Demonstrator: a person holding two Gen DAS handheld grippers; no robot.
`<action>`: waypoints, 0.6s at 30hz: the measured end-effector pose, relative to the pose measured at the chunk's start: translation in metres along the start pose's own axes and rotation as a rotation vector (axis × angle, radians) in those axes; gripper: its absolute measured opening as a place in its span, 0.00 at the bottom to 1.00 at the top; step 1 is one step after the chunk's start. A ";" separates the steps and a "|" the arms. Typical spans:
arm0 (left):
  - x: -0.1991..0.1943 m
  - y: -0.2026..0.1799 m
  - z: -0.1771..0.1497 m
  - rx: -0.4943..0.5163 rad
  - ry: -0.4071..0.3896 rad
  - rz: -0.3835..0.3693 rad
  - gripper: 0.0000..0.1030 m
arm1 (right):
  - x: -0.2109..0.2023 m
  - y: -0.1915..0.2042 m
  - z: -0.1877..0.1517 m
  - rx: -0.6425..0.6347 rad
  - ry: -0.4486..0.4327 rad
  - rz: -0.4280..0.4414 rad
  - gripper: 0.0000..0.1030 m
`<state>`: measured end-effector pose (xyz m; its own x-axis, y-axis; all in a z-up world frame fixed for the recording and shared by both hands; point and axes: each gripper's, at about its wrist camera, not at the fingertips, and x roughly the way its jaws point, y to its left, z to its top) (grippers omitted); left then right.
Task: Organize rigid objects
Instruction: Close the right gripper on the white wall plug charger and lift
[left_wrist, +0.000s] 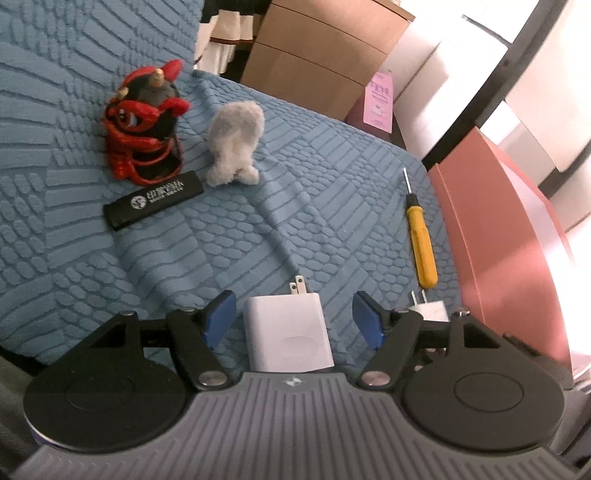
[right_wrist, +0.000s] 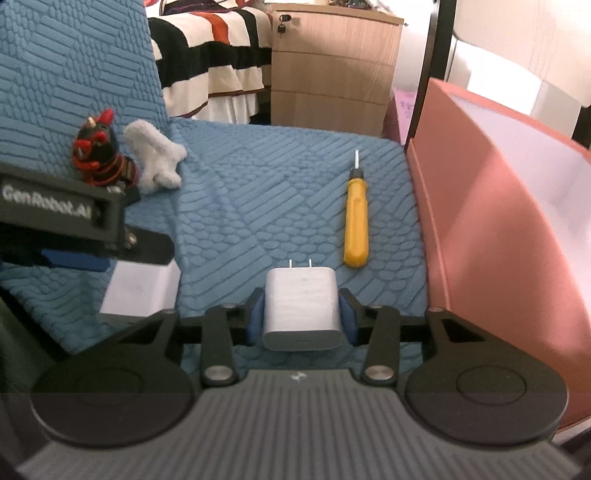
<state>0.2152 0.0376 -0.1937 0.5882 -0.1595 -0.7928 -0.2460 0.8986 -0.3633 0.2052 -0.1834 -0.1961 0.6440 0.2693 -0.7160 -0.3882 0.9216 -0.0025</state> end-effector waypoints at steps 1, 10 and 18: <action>0.001 -0.001 -0.001 0.008 0.002 0.005 0.72 | 0.000 -0.001 0.000 0.000 0.001 -0.005 0.44; -0.001 -0.014 -0.015 0.056 -0.023 0.036 0.71 | 0.005 -0.011 -0.006 0.057 0.068 -0.036 0.44; 0.013 -0.022 -0.026 0.086 -0.013 0.123 0.59 | 0.002 -0.010 -0.005 0.056 0.070 -0.038 0.44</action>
<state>0.2082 0.0049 -0.2084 0.5679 -0.0407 -0.8221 -0.2502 0.9430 -0.2195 0.2068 -0.1941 -0.2009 0.6089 0.2157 -0.7633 -0.3258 0.9454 0.0072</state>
